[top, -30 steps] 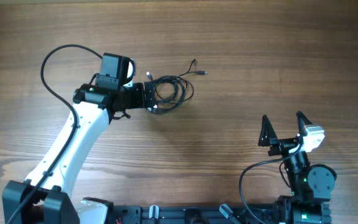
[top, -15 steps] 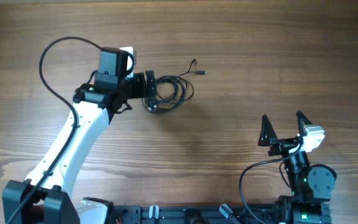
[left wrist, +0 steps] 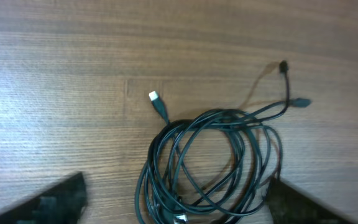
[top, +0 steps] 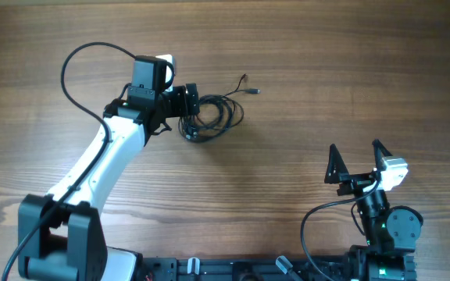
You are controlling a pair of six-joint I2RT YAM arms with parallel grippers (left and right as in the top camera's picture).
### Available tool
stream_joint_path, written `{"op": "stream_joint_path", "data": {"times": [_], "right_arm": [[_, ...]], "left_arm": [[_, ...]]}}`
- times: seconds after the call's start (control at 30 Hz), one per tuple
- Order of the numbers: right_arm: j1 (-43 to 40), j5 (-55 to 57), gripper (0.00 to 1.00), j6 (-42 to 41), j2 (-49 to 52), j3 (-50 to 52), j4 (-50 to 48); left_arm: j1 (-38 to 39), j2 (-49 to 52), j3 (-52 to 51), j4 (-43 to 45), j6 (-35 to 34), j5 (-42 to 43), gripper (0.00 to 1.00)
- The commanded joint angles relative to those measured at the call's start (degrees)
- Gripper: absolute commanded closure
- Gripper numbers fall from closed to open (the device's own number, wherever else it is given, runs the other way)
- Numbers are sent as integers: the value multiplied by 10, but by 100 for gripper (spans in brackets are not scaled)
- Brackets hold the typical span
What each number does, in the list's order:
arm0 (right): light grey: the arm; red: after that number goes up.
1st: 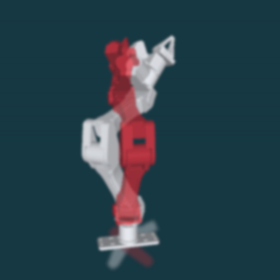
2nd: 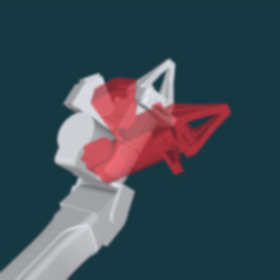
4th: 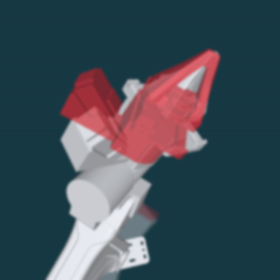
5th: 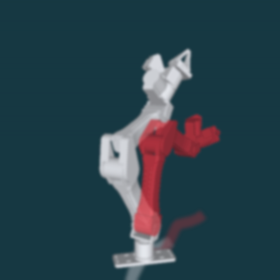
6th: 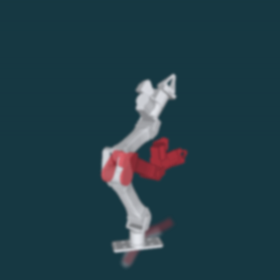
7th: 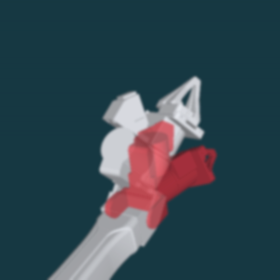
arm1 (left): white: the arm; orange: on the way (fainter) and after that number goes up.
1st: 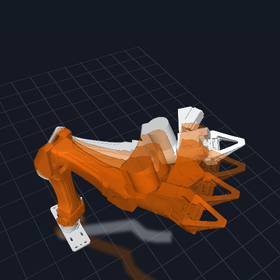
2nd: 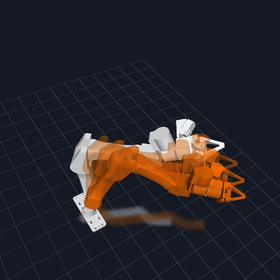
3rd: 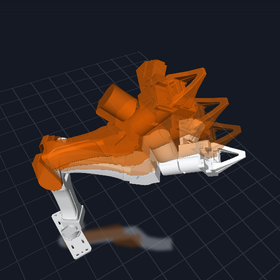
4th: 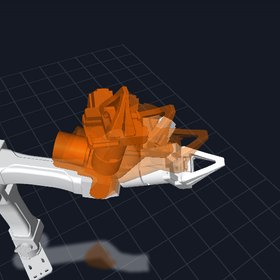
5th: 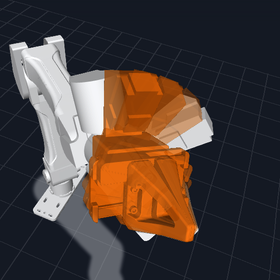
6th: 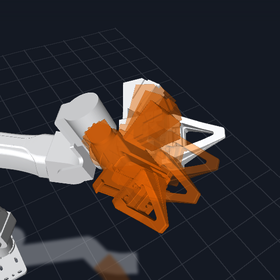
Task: Untangle cables
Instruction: 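Lower the left gripper onto the cable bundle's left side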
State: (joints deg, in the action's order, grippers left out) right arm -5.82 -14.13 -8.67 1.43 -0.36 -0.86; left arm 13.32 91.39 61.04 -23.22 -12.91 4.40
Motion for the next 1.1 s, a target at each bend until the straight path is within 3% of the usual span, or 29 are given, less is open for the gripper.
{"op": "stream_joint_path", "data": {"times": [0.0, 0.03, 0.07, 0.1, 0.4, 0.43, 0.47, 0.5, 0.53, 0.63, 0.77, 0.83, 0.87, 0.9, 1.0, 1.07], "right_arm": [[-1, -8, 0, 6, 0, 1, -3], [-1, -8, 0, 6, 0, 1, -3], [-1, -8, 0, 6, 0, 1, -3], [-1, -8, 0, 6, 0, 1, -3], [-1, -8, 1, 6, 0, 1, -3], [-1, -8, 0, 6, 0, 1, -3], [-1, -8, 0, 6, 0, 1, -3], [-1, -8, 0, 6, 0, 1, -3], [-1, -8, 0, 6, 0, 1, -3], [-1, -8, 0, 6, 0, 1, -3], [-1, -8, 0, 6, 0, 1, -3], [-1, -8, 0, 6, 0, 1, -3], [-1, -8, 0, 6, 0, 1, -3], [-1, -8, 0, 6, 0, 1, -3], [-1, -8, 0, 6, 0, 1, -3], [-1, -8, 0, 6, 0, 1, -3]], "left_arm": [[-3, 24, 7, -14, 0, 5, 62], [-3, 31, 7, -20, 0, 5, 82], [-3, 38, 7, -25, 0, 5, 94], [-3, 44, 7, -29, 0, 5, 96], [-3, 70, 7, -53, -26, 5, 90], [-3, 70, 7, -53, -26, 5, 86], [-3, 70, 7, -53, -26, 5, 69], [-3, 70, 7, -52, -26, 5, 63], [-3, 70, 7, -47, -26, 5, 45], [-3, 70, 7, -33, -26, 5, 19], [-3, 85, 7, -17, -26, 5, 3], [-3, 101, 7, -17, -26, 5, 1], [-3, 106, 7, -16, -25, 5, 5], [-3, 111, 7, -16, -26, 5, 20], [-3, 118, 7, -21, -26, 7, 96], [-3, 117, 7, -19, -25, 7, 96]]}}
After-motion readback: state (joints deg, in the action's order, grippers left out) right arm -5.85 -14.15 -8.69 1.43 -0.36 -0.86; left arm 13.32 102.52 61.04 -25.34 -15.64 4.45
